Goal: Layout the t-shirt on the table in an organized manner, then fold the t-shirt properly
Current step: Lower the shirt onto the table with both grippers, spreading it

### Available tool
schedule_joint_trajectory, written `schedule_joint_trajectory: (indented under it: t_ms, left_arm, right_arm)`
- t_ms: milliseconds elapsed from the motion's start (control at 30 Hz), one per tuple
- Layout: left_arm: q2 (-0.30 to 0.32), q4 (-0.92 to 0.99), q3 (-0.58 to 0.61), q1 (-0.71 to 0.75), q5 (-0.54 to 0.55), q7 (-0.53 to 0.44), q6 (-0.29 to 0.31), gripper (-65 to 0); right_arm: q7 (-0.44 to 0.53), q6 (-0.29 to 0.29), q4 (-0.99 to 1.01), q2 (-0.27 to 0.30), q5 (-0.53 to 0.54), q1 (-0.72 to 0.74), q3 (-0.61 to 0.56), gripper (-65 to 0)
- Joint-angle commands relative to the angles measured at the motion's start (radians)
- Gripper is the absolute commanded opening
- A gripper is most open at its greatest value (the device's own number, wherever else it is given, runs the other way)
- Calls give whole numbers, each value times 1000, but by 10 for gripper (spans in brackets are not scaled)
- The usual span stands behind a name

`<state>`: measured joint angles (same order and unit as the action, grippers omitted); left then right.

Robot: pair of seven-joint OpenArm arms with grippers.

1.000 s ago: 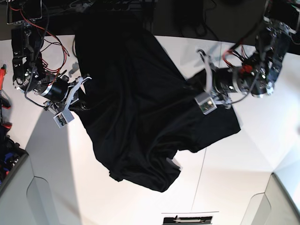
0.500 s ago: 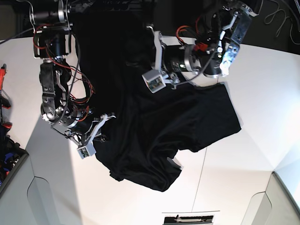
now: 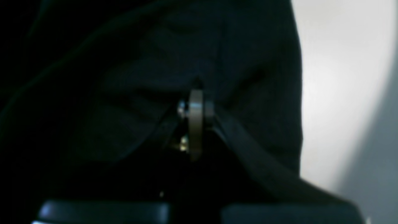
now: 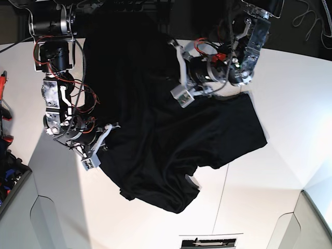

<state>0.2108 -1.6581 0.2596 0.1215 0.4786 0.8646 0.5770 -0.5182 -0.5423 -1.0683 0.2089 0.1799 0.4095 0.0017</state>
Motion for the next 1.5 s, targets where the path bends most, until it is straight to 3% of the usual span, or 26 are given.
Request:
schedule_joint_trajectory:
  t_ms: [0,133,433,733,967,1067,1167,1367,1467]
  left_arm:
    - [9,-2,-40,-12,-24,6,-16,-650]
    - [24,47,-126,-50,9,6,-15,-650]
    - [34,338,-130,-266,14,-38,-15,-650]
    - [33,621,-130,-520,10,-84,-12,-650]
    - [0,679,-129,-632,10,-98,-12,-650]
    - [-12,678,-129,-658,18,-85,-12,-650]
    - [2,636,-132,-678,117,-20,19,-650]
    - [109,433,-135,-656,293,114,40,-650]
    - [159,417,-135,-613,341,117,64,-650]
  right_arm:
    - [5,-1,-12,22,17,24,5,-650]
    - [-10,-1,-13,41,58,19,5,-650]
    - [-14,-5,-48,40,107,-114,5,-650]
    - [-52,-4,-358,36,186,-358,5,-650]
    - [-81,-14,-519,-60,247,-491,4,-650]
    - [-78,-15,-528,-108,245,-489,5,-650]
    - [-69,-6,-528,-115,241,-443,6,-650]
    - [-69,-4,-528,-115,211,-315,106,-650]
    - [-69,-4,-511,-109,191,-240,169,-650]
